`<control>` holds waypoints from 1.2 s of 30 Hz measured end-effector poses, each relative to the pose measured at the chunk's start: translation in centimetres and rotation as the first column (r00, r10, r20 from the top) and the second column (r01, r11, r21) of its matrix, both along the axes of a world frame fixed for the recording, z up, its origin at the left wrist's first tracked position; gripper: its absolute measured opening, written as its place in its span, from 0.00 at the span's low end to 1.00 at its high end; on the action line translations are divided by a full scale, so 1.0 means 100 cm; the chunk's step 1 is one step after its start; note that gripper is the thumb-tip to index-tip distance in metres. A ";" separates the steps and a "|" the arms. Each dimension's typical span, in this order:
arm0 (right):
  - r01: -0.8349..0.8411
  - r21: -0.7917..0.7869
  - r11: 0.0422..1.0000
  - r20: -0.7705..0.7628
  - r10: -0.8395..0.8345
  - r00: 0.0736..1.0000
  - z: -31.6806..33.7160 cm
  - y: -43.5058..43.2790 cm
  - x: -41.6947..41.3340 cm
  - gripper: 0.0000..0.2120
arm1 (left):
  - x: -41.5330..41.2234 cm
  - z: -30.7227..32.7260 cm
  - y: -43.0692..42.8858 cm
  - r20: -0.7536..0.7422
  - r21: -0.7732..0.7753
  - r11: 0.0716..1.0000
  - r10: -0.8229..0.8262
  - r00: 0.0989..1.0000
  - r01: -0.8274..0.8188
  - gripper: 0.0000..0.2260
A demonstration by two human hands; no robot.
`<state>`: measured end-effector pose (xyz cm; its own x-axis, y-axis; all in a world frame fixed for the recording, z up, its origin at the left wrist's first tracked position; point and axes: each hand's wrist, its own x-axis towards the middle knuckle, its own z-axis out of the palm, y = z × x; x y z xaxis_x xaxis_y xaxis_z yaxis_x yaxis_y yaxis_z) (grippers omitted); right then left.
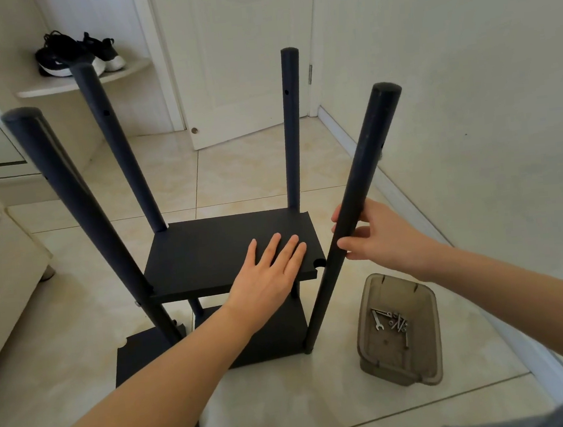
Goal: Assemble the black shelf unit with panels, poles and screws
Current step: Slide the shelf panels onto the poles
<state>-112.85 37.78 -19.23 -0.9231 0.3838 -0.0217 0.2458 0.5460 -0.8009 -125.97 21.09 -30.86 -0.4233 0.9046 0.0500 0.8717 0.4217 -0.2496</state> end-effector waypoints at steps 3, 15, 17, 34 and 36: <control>0.000 0.010 1.000 0.020 -0.001 1.000 0.000 -0.002 0.000 0.18 | -0.001 -0.001 0.000 0.002 0.002 1.000 0.002 1.000 -0.002 0.44; -0.022 0.023 0.999 0.037 0.022 0.999 0.002 -0.001 -0.003 0.19 | 0.001 0.002 0.000 -0.004 -0.018 1.000 0.015 1.000 -0.015 0.43; -0.036 0.046 0.998 0.041 0.034 0.999 0.002 -0.001 -0.004 0.19 | 0.002 0.003 0.000 -0.002 -0.022 0.999 0.025 1.000 -0.025 0.43; -0.052 0.059 0.997 0.014 0.051 0.999 -0.002 -0.002 -0.007 0.20 | 0.005 0.006 -0.003 0.015 -0.051 0.996 0.073 0.997 -0.072 0.41; -0.062 0.056 0.997 0.011 0.061 0.998 -0.002 -0.001 -0.006 0.20 | 0.006 0.007 -0.003 0.015 -0.056 0.996 0.073 0.997 -0.072 0.41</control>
<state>-113.48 37.66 -19.42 -0.9448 0.3274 -0.0106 0.2180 0.6044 -0.7662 -125.36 20.79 -30.16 -0.4879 0.8729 -0.0071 0.8439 0.4696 -0.2596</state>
